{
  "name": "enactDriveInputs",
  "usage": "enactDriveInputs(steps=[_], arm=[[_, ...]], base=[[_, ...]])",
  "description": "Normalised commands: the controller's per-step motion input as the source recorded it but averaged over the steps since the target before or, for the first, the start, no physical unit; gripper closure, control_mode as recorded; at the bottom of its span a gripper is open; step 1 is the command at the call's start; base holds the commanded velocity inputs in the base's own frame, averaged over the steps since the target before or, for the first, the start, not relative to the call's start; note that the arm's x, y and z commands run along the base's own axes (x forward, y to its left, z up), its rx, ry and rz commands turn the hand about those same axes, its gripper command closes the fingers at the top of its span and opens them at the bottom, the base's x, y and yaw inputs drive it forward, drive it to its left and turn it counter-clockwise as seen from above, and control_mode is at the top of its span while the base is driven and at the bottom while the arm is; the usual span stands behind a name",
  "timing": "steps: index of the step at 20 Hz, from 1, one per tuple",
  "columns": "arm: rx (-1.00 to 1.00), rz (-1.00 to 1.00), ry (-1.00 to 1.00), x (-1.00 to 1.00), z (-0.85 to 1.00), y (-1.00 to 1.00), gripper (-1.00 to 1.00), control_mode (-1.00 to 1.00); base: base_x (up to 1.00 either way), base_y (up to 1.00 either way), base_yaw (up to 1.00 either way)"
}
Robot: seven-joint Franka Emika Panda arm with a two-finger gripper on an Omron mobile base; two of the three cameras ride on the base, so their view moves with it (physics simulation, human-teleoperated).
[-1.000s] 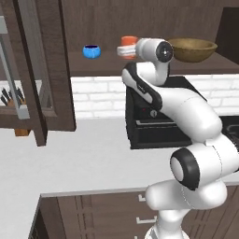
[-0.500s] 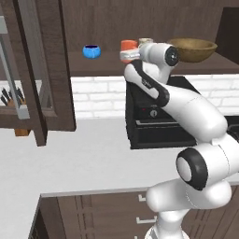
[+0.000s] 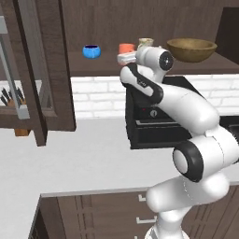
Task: Gather all objects into one cabinet and sort the glasses and bowls to opposite sides.
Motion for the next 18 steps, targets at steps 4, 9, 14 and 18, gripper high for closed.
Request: enactDriveInputs(steps=[4, 9, 14, 18], arm=[[-0.04, -0.06, 0.01, 0.54, -0.01, 0.46, 1.0, -1.0], [-0.01, -0.01, 0.0, 0.43, -0.02, 0.24, 1.0, -1.0], [0.0, 0.0, 0.0, 0.04, -0.02, 0.11, -1.0, -1.0], [0.0, 0.0, 0.0, 0.0, 0.02, 0.0, -1.0, -1.0]], base=[[0.0, 0.0, 0.0], [0.0, 0.0, 0.0], [0.0, 0.0, 0.0], [0.0, 0.0, 0.0]])
